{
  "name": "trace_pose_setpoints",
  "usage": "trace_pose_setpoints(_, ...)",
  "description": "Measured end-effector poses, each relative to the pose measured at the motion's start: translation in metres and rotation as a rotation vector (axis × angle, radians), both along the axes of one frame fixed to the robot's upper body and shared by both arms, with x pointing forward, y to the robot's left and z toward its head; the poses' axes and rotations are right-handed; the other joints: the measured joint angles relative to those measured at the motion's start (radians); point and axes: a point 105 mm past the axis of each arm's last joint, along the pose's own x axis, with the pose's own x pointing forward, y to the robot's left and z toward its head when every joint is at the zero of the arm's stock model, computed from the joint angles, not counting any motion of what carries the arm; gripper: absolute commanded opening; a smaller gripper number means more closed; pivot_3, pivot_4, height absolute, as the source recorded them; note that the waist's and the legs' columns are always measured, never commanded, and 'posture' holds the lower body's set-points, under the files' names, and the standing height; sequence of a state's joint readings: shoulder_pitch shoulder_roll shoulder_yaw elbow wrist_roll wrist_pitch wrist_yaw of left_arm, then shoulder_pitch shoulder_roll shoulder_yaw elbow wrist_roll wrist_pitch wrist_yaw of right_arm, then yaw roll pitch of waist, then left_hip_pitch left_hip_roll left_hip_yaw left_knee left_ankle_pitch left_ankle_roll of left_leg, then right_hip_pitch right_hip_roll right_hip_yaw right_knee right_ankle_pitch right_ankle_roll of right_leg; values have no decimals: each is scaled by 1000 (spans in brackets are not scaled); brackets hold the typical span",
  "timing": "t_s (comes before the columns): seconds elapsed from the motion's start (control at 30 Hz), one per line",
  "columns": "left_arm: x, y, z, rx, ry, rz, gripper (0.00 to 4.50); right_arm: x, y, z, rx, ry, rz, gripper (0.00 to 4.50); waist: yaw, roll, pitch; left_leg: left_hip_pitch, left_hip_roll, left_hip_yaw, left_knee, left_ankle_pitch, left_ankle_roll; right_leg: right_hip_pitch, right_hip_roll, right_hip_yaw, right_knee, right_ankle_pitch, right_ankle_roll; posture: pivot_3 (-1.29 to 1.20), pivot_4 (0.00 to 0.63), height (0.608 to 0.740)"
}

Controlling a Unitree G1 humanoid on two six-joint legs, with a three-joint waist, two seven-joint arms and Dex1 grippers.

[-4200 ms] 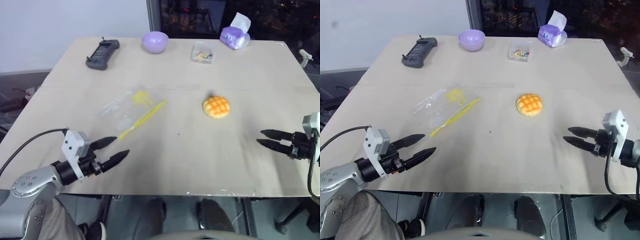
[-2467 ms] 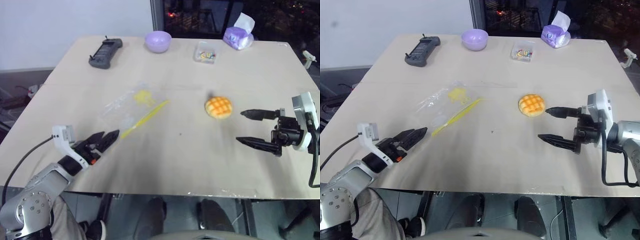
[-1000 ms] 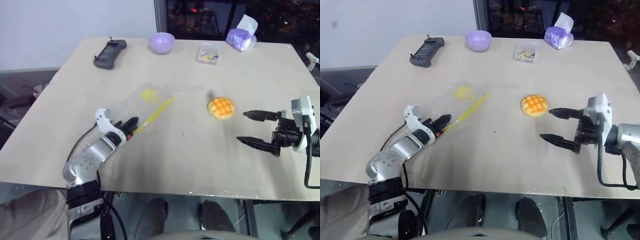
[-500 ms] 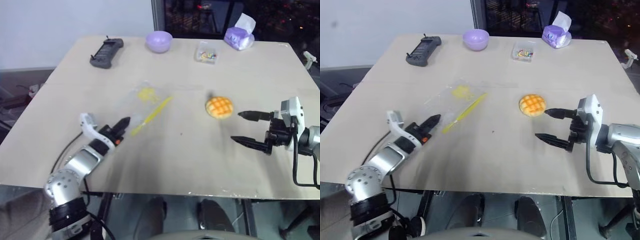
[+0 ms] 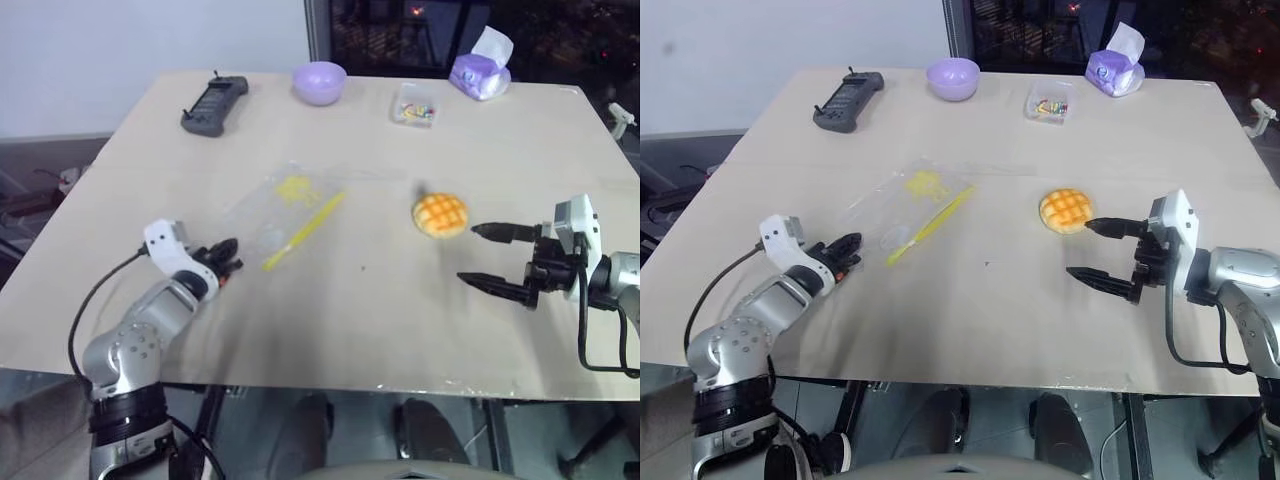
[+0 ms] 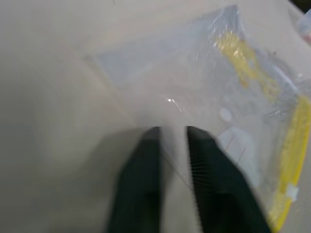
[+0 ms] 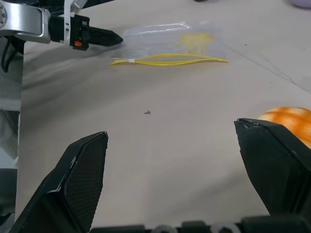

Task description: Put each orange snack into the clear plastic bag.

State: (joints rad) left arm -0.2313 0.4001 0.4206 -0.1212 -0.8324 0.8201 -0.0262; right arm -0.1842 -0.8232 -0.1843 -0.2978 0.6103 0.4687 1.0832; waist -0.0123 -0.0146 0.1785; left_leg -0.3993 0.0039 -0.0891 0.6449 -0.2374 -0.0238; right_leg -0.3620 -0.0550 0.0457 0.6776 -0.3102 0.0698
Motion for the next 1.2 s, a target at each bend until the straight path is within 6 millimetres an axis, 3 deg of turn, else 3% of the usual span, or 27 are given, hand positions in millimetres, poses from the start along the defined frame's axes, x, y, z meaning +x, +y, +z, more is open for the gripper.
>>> trace_pose_setpoints(0.13, 8, 1, 6, -8, -24, 22, 4189, 0, 0, 0, -1, 0, -2, 4500, -1, 0, 0, 0, 0, 0, 0, 0, 0, 0, 0, 0, 0, 0, 0, 0, 150, 740)
trace_pose_setpoints(0.17, 9, -1, 7, -13, -29, 23, 4422, 0, 0, 0, -1, 0, -2, 4500, -1, 0, 0, 1, 0, 0, 0, 0, 0, 0, 0, 0, 0, 0, 0, 0, 150, 740)
trace_pose_setpoints(0.47, 29, -3, 12, 44, 13, 95, 4422, 0, -1, 0, -3, -1, -6, 4500, -2, 1, 0, 1, 0, 0, 0, 0, 0, 0, 0, 0, 1, 0, 0, 0, 150, 740)
trace_pose_setpoints(0.97, -12, 1, 7, 91, 105, 147, 4422, -6, -3, 14, 42, -24, 20, 4500, -3, 0, 0, 1, 0, 1, 0, 0, 0, 0, 0, 1, 0, 0, 0, 0, 150, 740)
trace_pose_setpoints(1.2, 1, 8, 8, 99, 115, 204, 4422, -6, -1, 17, 44, -30, 39, 4500, -2, 1, -1, 2, 0, 0, 0, 0, 0, 1, 1, 0, 1, 0, 0, 0, 150, 740)
